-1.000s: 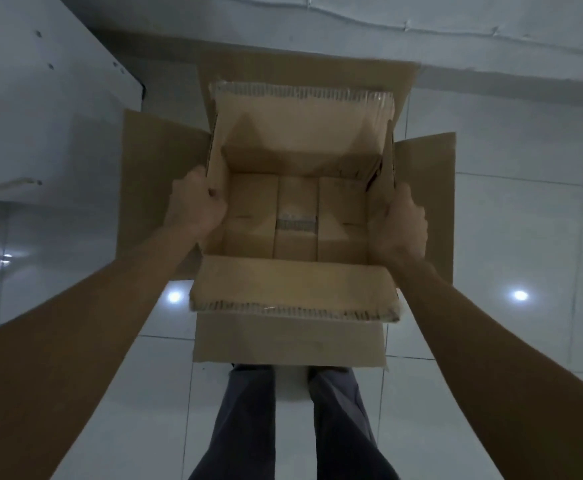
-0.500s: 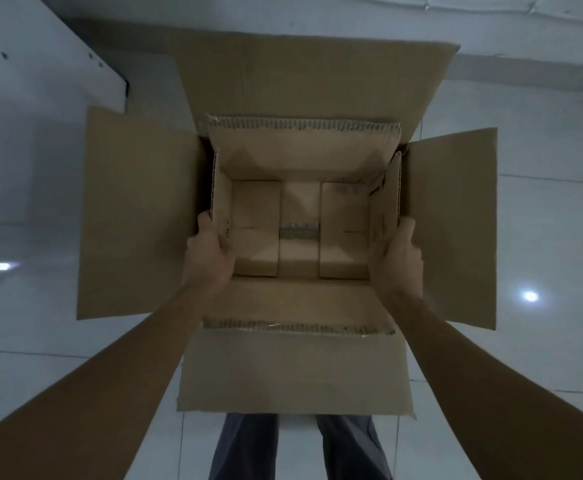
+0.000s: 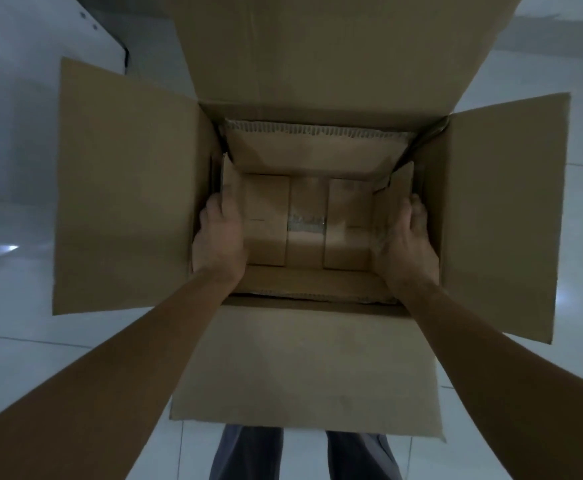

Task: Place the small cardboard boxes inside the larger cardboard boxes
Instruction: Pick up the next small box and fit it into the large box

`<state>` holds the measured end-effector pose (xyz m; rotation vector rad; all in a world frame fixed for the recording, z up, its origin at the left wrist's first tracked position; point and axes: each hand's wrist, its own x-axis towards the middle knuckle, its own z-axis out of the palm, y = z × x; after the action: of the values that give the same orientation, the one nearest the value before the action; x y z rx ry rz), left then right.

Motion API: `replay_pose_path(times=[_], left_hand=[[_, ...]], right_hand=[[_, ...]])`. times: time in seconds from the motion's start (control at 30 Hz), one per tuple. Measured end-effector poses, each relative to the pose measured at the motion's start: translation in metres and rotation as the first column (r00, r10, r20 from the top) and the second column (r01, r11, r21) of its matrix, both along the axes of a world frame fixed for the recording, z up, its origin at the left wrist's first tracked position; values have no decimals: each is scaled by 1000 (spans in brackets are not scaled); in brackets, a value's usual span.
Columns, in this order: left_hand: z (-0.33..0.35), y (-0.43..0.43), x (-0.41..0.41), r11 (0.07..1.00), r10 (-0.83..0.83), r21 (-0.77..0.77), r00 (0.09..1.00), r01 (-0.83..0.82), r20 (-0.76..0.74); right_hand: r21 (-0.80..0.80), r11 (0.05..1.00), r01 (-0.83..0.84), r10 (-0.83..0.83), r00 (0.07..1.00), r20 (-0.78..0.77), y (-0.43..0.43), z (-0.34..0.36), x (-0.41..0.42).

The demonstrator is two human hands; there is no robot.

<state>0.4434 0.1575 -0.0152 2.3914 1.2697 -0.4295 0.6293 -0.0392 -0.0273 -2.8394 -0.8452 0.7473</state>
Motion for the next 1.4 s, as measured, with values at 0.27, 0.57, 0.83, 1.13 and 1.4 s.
replay_pose_path(times=[0.27,0.57,0.83,1.13,1.4], left_hand=[[-7,-13,-20,970,-245,-70,936,235,-251],[20,-70,-53,989,-150,-30,973,147,-177],[12,-124,-90,996,42,87,996,-35,-80],[0,-111,-89,992,117,48,989,-113,-93],[-15,-40,-63,983,134,134,990,-128,-34]], right_hand=[[-315,912,-262,217,961,-170,-13,0,-6],[-189,971,-149,116,978,-175,-55,20,-67],[-110,935,336,-344,937,-62,-83,36,-128],[-42,857,514,-507,824,-252,-59,38,-121],[-4,881,473,-463,861,-208,25,41,-83]])
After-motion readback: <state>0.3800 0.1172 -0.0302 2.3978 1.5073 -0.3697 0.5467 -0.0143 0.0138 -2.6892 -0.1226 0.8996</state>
